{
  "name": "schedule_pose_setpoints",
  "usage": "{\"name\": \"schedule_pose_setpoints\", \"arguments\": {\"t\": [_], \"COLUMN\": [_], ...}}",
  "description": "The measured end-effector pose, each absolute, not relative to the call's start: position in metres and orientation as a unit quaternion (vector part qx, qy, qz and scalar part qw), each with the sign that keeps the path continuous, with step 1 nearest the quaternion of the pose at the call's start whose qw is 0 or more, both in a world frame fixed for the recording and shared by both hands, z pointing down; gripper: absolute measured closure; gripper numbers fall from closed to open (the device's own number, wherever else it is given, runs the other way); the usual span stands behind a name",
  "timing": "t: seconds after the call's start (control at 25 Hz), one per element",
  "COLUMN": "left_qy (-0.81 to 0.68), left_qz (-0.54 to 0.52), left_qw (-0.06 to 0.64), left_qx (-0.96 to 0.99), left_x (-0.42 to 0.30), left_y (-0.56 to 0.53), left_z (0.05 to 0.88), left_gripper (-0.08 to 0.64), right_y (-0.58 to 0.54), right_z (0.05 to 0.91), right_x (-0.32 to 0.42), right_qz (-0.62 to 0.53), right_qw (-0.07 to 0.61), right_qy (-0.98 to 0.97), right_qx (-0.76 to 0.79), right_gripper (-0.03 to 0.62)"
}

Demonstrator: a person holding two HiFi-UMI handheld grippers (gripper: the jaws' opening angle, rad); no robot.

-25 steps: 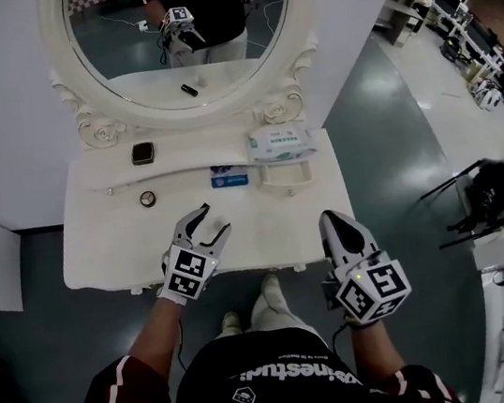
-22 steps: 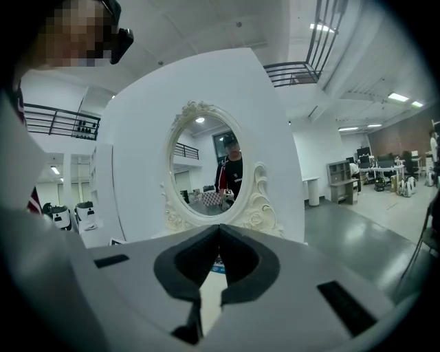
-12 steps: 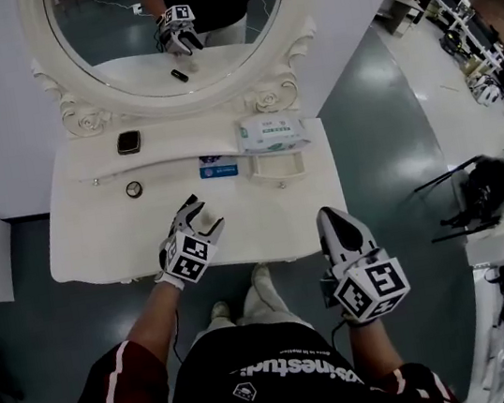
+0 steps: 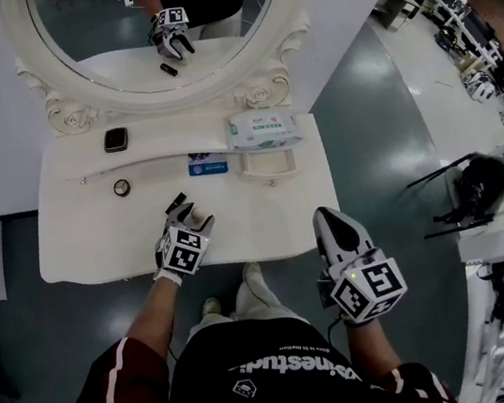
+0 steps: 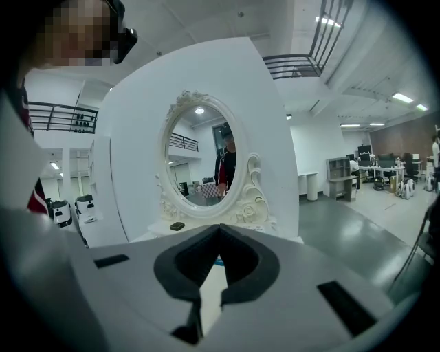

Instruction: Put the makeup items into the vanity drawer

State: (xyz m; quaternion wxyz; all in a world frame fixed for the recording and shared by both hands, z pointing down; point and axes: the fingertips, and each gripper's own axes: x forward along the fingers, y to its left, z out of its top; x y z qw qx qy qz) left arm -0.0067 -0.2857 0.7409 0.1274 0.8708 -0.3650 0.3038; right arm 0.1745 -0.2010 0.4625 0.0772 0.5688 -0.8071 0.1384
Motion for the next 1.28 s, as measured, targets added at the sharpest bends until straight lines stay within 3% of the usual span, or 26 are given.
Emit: {"name": "schedule_pose_setpoints", "arguments": {"t": [0.24,0.32,0.48,1.28], "left_qy": [-0.372,-0.371,-0.369,-0.398], "left_qz": [0.323,0.331,0.334,0.297], "left_qw": [0.136,0.131,0.121,0.086], "left_qx": [0.859,0.858,0.859,0.864], "left_x": [-0.009,-0.01,-0.01,-0.026], "left_y": [-0.288,-0.287,-0.287,-0.294], "left_z": [0.75,0.751,0.749,0.685], "left_gripper": [0.34,0.402,0.425,0.431], "right_y": [-0.203,-0.202,-0.202,-0.215], "right_z": [0.463,0.463,0.463,0.441], "right_x": [0.174,0.175,0.174,0.16], "right_qz": [0.139,0.141,0.139,0.119], "right_qw": [0.079,0.079,0.078,0.047], "right_qy": [-0.807,-0.806,-0.806,-0.822], "right_qx": [0.569,0.57,0.569,0.556], "right_gripper": [0.589,0.589,0.589,0.589]}}
